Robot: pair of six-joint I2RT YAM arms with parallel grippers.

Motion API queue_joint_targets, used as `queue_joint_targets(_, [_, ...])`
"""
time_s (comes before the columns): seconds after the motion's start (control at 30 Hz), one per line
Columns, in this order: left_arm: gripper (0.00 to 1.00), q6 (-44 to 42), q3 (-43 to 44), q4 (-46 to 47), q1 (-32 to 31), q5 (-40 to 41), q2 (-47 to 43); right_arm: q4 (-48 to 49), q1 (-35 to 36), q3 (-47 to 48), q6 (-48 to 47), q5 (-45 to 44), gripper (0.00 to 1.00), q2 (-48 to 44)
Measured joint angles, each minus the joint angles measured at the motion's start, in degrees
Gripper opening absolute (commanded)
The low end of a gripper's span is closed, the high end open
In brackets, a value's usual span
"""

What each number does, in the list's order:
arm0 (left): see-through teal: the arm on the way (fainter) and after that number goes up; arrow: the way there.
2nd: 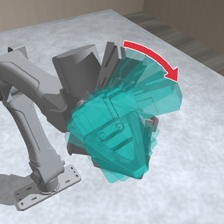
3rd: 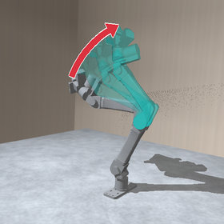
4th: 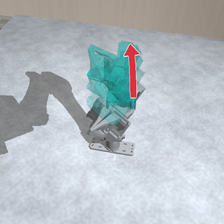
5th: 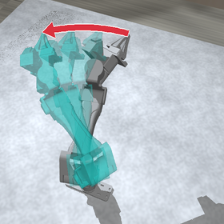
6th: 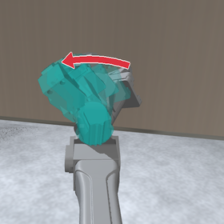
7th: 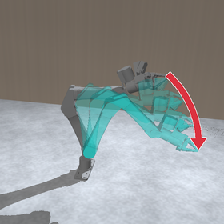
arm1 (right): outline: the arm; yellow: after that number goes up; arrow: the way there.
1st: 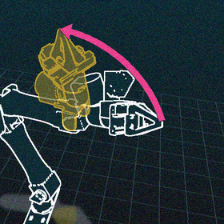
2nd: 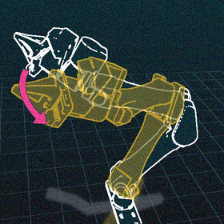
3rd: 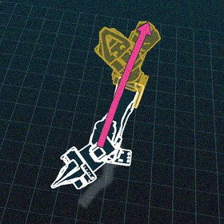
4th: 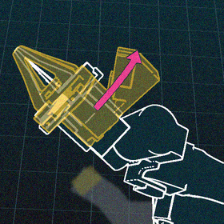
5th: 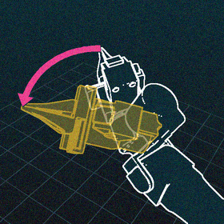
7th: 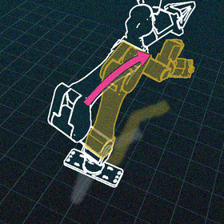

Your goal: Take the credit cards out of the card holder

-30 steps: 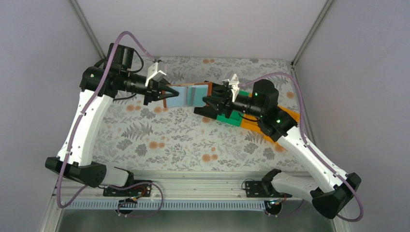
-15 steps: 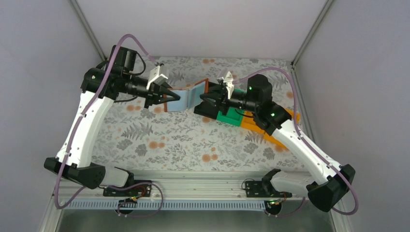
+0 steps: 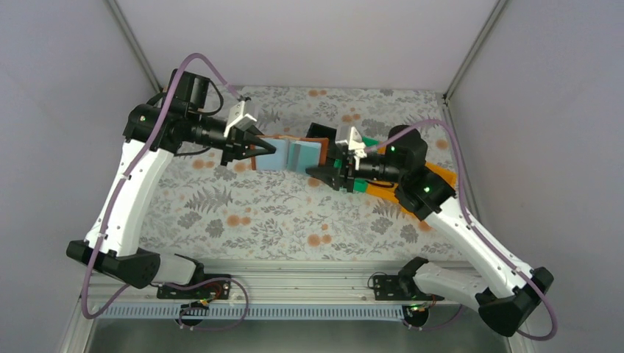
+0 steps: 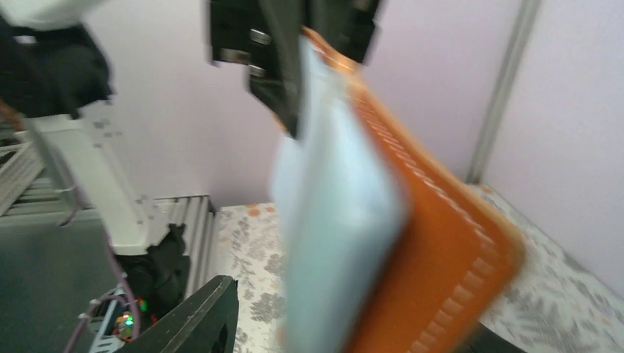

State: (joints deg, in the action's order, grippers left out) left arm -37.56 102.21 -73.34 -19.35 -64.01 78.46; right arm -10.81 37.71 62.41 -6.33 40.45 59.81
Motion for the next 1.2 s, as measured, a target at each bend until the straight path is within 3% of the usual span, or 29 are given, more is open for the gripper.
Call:
queue_joint_targets(0.27, [0.02, -1.20, 0.81, 0.76, -0.37, 0.70, 0.70, -0.55, 0.74, -1.51, -4.26, 5.33, 0.57, -4.98])
queue_joint_targets(0.73, [0.02, -2.40, 1.57, 0.31, -0.37, 0.81, 0.68, -2.27, -0.79, -2.21, -3.34, 0.26, 0.28, -6.71])
queue_joint_targets(1.2, [0.02, -3.91, 2.14, -1.38, -0.37, 0.83, 0.68, -1.62, -0.90, -2.21, -2.60, -1.95, 0.29, -4.02])
